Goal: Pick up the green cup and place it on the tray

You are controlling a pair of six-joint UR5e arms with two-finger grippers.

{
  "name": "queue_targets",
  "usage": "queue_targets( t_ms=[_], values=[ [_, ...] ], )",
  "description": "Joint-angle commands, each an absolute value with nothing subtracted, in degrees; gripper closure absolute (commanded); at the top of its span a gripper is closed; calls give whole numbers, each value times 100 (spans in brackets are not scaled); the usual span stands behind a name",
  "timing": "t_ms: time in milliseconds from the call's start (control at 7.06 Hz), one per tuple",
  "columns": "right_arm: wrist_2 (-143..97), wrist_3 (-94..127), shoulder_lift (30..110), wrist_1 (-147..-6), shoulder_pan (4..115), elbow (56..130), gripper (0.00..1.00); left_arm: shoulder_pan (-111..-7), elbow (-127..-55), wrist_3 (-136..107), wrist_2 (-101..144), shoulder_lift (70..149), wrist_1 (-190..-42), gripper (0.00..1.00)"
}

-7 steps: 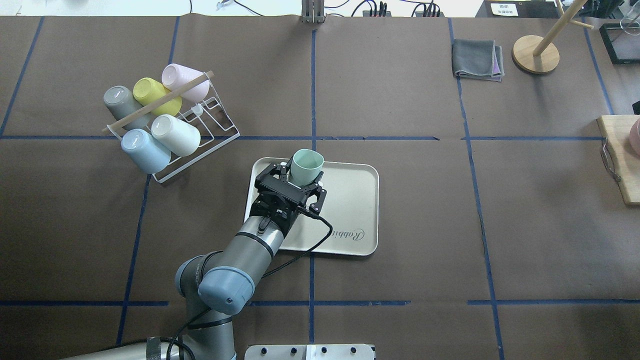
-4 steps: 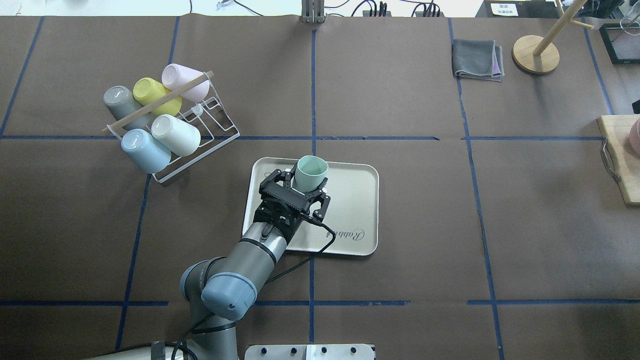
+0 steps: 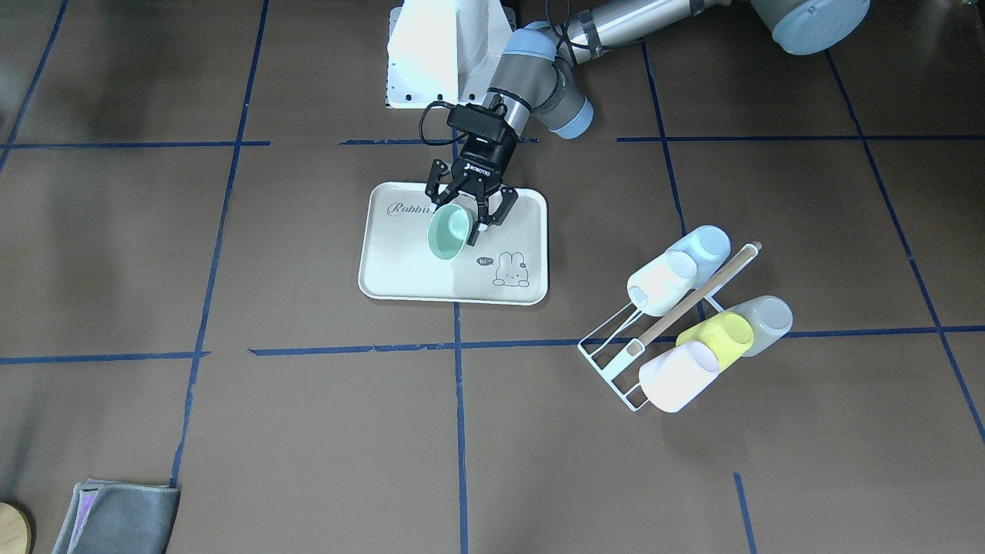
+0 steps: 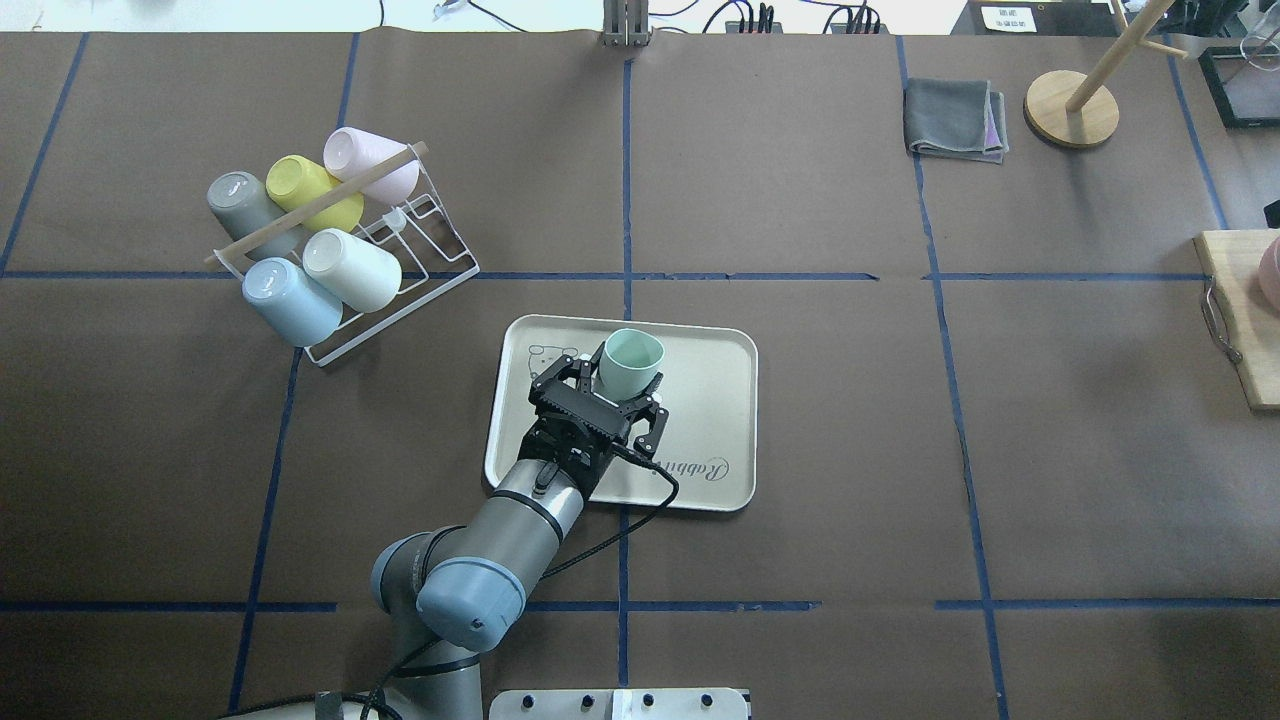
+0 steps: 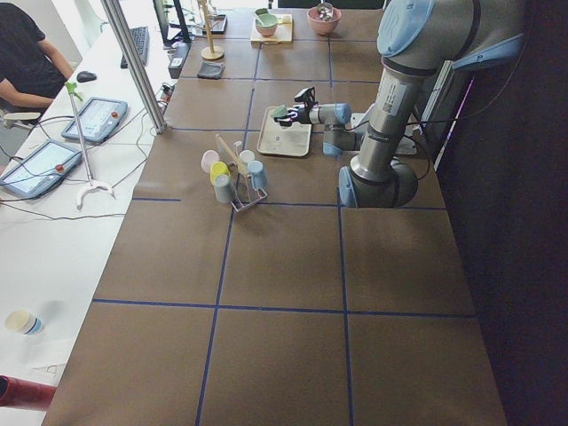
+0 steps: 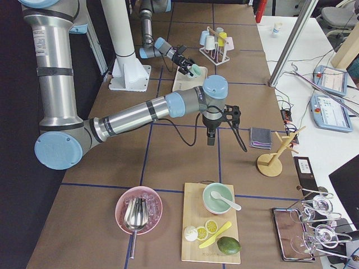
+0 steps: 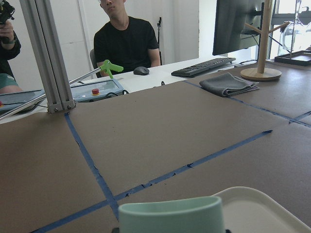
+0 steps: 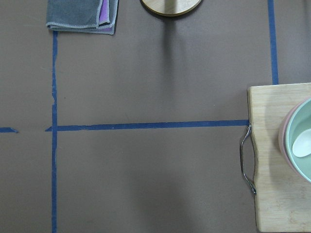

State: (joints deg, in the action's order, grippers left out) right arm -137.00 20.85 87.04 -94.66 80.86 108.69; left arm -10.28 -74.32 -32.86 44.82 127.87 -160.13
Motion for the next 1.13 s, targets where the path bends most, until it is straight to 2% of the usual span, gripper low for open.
queue_targets(
  t_ms=[0,142,992],
  values=[
    [-13693,2092,8701,-9466,8086,10863,0,-993,-7339,-3287,4482,12832,-16014,22],
    [-13693,2109,8701,-9466,8086,10863,0,-993,-7339,-3287,4482,12832,-16014,19],
    [-13702,2136,8684,-9466,8086,10872,0,-976,-7330,-3278,4482,12815,-16014,19]
  ],
)
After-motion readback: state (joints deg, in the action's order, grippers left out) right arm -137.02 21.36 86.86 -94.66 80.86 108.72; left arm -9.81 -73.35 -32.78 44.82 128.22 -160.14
